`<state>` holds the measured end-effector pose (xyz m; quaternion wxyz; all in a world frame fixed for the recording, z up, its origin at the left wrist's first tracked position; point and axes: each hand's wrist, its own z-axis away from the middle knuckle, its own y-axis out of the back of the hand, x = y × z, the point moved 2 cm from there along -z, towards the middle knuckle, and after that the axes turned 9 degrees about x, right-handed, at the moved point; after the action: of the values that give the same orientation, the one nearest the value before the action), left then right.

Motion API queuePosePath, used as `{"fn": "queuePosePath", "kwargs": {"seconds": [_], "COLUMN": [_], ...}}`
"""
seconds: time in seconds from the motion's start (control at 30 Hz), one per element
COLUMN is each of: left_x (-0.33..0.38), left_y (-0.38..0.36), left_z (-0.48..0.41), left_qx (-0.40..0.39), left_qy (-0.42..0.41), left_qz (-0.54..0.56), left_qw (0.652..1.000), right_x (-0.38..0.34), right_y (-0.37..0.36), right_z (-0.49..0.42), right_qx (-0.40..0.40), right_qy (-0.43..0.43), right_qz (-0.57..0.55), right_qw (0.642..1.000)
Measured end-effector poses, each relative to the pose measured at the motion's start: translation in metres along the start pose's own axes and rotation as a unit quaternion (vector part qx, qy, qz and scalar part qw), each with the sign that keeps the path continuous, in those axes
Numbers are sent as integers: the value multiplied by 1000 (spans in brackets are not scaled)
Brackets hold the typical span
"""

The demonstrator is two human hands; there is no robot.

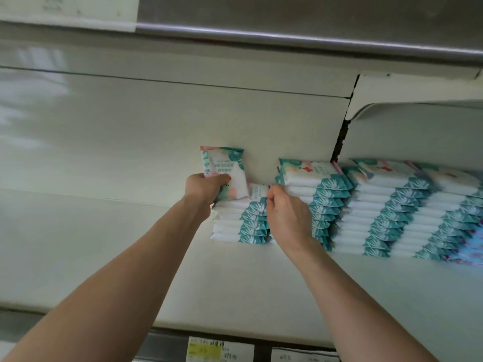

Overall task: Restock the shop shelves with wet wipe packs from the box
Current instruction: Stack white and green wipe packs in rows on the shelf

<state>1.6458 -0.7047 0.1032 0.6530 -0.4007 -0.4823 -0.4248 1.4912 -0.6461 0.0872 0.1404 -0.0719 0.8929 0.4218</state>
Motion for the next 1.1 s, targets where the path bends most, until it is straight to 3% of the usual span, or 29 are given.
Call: {"fn": "queuePosePath", "kwargs": {"seconds": [0.1,0.23,0.47,0.53,0.6,0.7,0.9,0.97,1.1], "left_x": [1,6,25,31,35,38,40,41,49], "left_y": [1,1,2,4,6,7,10,12,18], "left_z": [1,4,6,7,8,12,13,12,3], "left_qx": [-4,-9,-58,-79,-115,-177,-243,-255,-262], "left_qy": [2,-22,-35,-22,-1,42,73,81,106], "left_qz": [-1,-15,-25,-26,-38,-81,-171,-179,-25], "left_qw": [1000,1000,997,996,993,980,952,947,959], "right_x": [-4,-9,-7,-5,-3,-6,-11,-9,-1], "right_y": [3,3,6,9,16,31,49,50,51], "right_z": [6,6,-7,-7,-10,-23,-38,-38,-40], "right_qx": [-34,-69,-89,-89,-75,-65,-85,-101,-73], "right_qy": [-7,25,4,-5,-63,-218,-299,-297,-270], "right_qz": [-46,44,67,17,-123,-355,-470,-465,-404], "right_qw": [998,996,994,996,987,907,826,828,871]}}
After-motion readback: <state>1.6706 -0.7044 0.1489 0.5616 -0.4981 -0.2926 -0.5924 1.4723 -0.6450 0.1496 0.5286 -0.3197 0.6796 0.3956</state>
